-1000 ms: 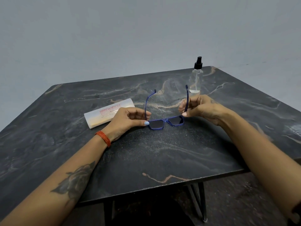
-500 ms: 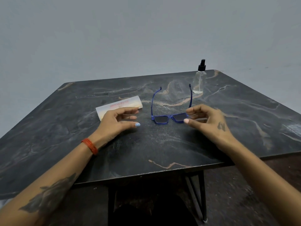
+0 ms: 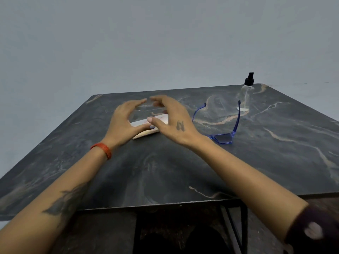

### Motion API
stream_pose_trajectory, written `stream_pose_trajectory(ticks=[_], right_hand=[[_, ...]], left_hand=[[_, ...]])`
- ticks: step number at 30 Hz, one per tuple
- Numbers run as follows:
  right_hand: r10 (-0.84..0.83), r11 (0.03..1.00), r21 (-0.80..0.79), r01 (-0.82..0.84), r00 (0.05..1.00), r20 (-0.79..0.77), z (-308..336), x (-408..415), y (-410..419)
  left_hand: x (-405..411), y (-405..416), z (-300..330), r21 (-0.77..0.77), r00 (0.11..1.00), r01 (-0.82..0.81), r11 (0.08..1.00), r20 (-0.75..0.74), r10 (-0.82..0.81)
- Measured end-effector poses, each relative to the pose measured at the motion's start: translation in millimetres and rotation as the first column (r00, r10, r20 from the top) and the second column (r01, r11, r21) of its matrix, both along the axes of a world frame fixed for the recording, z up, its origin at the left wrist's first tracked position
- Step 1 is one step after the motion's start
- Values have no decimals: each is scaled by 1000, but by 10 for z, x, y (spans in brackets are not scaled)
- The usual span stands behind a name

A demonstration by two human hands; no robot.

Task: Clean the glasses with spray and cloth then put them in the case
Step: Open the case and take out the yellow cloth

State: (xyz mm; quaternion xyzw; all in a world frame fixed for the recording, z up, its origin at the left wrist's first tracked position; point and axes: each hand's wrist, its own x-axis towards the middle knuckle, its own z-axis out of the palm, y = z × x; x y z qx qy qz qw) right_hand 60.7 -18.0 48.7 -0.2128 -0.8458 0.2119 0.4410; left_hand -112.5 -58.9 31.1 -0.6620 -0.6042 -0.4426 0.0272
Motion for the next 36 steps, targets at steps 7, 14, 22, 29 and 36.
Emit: stream_pose_trajectory(ticks=[7, 14, 22, 29, 36], right_hand=[[-164, 985, 119, 129, 917, 363, -292, -405, 430], [-165, 982, 167, 83, 804, 572, -435, -383, 590], [-239, 917, 399, -19, 776, 584, -488, -352, 636], [-271, 867, 494, -67, 769, 580, -492, -358, 570], [-270, 852, 514, -95, 762, 589, -425, -347, 534]], left_hand=[[-170, 173, -328, -263, 987, 13, 965, 160, 31], [-304, 207, -370, -292, 974, 76, 953, 228, -8], [-351, 167, -330, -315, 965, 89, 945, 262, -4], [-408, 104, -287, -295, 892, 190, 937, 450, -40], [-392, 80, -255, -294, 897, 202, 934, 438, -56]])
